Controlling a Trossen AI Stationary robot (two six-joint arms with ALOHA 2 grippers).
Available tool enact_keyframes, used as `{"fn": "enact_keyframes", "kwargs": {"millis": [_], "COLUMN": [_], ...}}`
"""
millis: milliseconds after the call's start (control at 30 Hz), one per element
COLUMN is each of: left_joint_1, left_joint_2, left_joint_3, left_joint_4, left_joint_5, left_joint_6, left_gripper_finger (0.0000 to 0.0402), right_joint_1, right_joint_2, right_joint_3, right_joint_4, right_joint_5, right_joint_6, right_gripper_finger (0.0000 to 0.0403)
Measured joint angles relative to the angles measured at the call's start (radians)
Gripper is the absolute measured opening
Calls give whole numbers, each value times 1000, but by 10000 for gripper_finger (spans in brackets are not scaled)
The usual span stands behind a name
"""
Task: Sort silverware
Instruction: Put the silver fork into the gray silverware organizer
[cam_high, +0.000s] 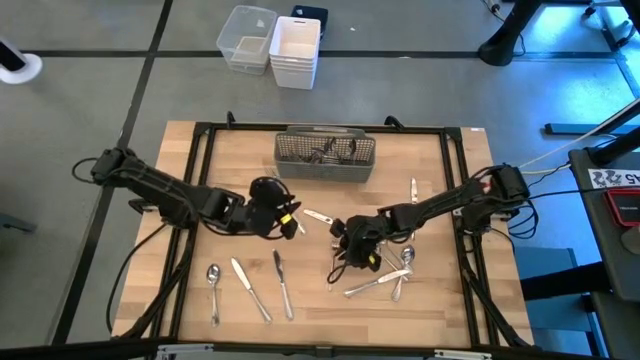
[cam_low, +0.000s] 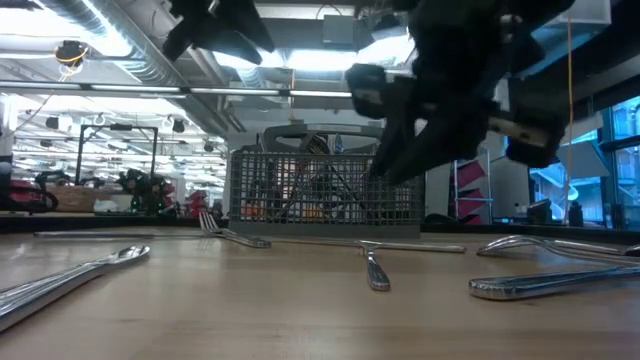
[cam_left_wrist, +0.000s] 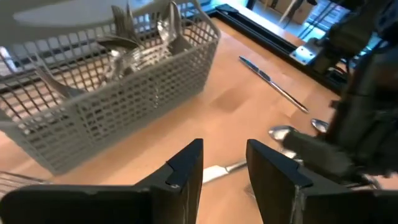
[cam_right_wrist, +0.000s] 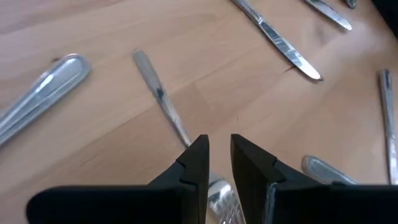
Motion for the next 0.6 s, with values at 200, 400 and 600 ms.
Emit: {"fn": "enact_keyframes", "kwargs": {"millis": [200, 400, 600], "left_joint_1": [-32, -40, -37], "left_joint_2": [2, 19, 55], "left_joint_3": [0, 0, 0], "left_joint_4": [0, 0, -7], "left_joint_5": [0, 0, 0], "left_joint_6": [-16, -16, -16], "left_gripper_finger": [115, 115, 115], "right_joint_1": [0, 0, 0], "right_joint_2": [87, 121, 120], "right_joint_3": [79, 178, 211], "right_joint_4": [-42, -237, -287], "right_joint_5": [52, 136, 175], "right_joint_6": [-4, -4, -4], "right_gripper_finger": [69, 69, 69]}}
